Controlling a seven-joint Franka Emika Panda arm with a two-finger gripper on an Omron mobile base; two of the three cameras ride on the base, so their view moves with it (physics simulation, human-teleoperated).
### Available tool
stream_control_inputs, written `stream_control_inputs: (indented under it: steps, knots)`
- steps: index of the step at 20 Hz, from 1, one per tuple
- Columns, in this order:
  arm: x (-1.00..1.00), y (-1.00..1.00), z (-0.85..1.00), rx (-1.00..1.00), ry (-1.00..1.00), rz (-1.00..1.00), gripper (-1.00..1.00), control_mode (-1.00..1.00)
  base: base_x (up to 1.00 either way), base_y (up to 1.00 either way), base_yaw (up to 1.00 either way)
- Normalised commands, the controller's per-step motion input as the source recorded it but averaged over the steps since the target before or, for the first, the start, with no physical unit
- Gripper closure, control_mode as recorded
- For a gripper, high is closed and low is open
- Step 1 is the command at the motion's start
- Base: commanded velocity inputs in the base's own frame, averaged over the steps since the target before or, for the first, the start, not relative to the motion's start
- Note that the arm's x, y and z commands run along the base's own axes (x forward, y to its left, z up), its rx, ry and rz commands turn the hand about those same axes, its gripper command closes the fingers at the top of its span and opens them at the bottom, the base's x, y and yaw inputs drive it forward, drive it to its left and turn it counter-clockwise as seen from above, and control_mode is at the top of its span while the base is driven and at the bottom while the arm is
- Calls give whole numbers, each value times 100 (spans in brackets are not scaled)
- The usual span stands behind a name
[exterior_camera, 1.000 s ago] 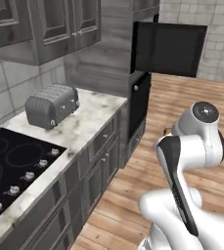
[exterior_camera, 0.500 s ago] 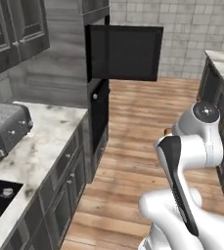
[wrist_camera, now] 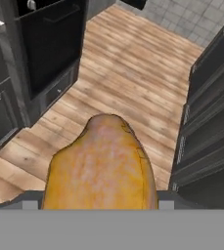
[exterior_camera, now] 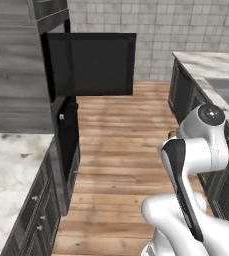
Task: Transport the chicken drumstick from the fridge to the microwave and turn on the microwave.
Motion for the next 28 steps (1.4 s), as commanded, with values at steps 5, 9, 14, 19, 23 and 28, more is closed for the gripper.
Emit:
stream_control_inputs:
  steps: [5,9,14,19,23,28]
  knots:
    - [0,0,0,0,0,0,100,100,79,0,-31]
    - [0,0,0,0,0,0,100,100,83,-1,-27]
    - [0,0,0,0,0,0,100,100,90,0,-23]
    - [0,0,0,0,0,0,100,100,92,-1,-16]
    - [0,0,0,0,0,0,100,100,90,-5,-12]
    - [0,0,0,0,0,0,100,100,50,-46,-1]
